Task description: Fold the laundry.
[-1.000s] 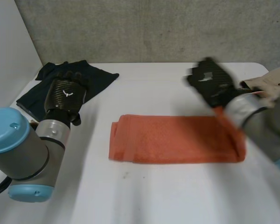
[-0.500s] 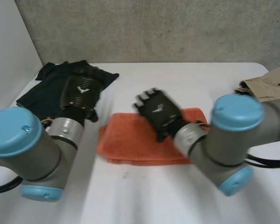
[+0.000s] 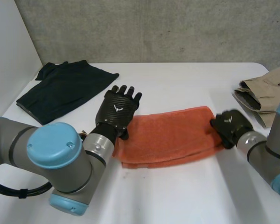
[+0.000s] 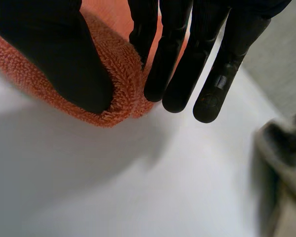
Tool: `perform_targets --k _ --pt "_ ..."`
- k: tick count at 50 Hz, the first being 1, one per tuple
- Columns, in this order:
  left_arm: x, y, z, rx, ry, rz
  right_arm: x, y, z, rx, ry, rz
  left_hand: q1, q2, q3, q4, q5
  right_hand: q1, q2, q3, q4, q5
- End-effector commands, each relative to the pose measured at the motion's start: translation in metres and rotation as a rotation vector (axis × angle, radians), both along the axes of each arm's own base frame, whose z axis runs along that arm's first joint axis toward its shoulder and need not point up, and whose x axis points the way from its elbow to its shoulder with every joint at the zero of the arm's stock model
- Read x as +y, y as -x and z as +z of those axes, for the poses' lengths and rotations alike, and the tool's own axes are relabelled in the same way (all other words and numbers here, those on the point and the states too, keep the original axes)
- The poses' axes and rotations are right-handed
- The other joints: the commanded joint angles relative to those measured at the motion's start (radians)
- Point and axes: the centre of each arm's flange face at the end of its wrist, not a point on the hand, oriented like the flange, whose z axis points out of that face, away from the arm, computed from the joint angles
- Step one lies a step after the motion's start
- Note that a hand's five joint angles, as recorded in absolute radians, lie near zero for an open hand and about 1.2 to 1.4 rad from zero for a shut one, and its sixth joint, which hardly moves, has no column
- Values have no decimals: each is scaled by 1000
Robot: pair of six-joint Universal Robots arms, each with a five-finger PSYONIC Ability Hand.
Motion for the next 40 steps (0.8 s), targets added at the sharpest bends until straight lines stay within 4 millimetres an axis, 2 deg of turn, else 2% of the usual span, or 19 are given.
perform_targets --k 1,2,3,6,7,10,12,13,14,15,16,18,21,22,23,26,29,34,40 --pt "-6 -16 13 8 5 48 14 -54 55 -79 201 158 -19 -30 -38 -29 -47 502 220 214 207 274" --pt "-7 -18 15 9 7 55 23 -67 56 -88 206 203 -19 -30 -38 -29 -47 502 220 214 207 274" --pt "-7 -20 16 9 8 61 42 -92 58 -102 223 294 -19 -30 -38 -29 -47 502 220 214 207 274" --pt "-12 -29 21 16 18 110 76 -128 53 -116 221 452 -19 -30 -38 -29 -47 502 220 214 207 274" --pt "-14 -32 23 20 21 128 99 -145 47 -128 206 557 -19 -30 -38 -29 -47 502 220 214 207 274" --pt "-22 -44 29 30 29 197 134 -164 27 -137 134 726 -19 -30 -38 -29 -47 502 220 214 207 274" --pt "-25 -47 32 36 35 215 138 -167 14 -139 88 756 -19 -30 -38 -29 -47 488 207 200 194 261" --pt "-25 -48 33 42 35 217 139 -168 10 -142 74 764 -19 -30 -38 -29 -47 241 -41 -47 -53 13" --pt "-25 -48 33 45 35 215 138 -167 4 -143 43 759 -19 -30 -38 -29 -47 -374 -656 -663 -669 -602" --pt "-25 -48 34 49 34 215 138 -167 5 -152 36 753 -19 -30 -38 -29 -47 -651 -933 -939 -945 -879" --pt "-25 -46 36 59 35 210 136 -166 9 -167 31 744 -19 -30 -38 -29 -47 -720 -1002 -1008 -1014 -948" --pt "-25 -45 37 72 37 207 129 -165 24 -248 17 694 -19 -30 -38 -29 -47 -720 -1002 -1008 -1014 -948" --pt "-26 -40 43 110 38 194 93 -147 42 -354 1 537 -19 -30 -38 -29 -47 -720 -1002 -1008 -1014 -948" --pt "-25 -38 45 121 40 188 77 -138 49 -392 0 467 -19 -30 -38 -29 -47 -720 -1002 -1008 -1014 -948" --pt "-24 -32 48 144 38 173 37 -106 65 -493 -1 272 -19 -30 -38 -29 -47 -720 -1002 -1008 -1014 -948" --pt "-12 -17 54 190 27 117 15 -82 72 -578 -24 140 -19 -30 -38 -29 -47 -720 -1002 -1008 -1014 -948" --pt "-3 -7 48 178 -13 84 14 -77 68 -615 -86 100 -19 -30 -38 -29 -47 -720 -1002 -1008 -1014 -948" --pt "18 2 30 93 -136 49 17 -79 56 -573 -170 88 -19 -30 -38 -29 -47 -720 -1002 -1008 -1014 -948" --pt "23 -5 26 83 -251 88 19 -92 53 -551 -228 118 -7 -18 -25 -17 -35 -720 -1002 -1008 -1014 -948"
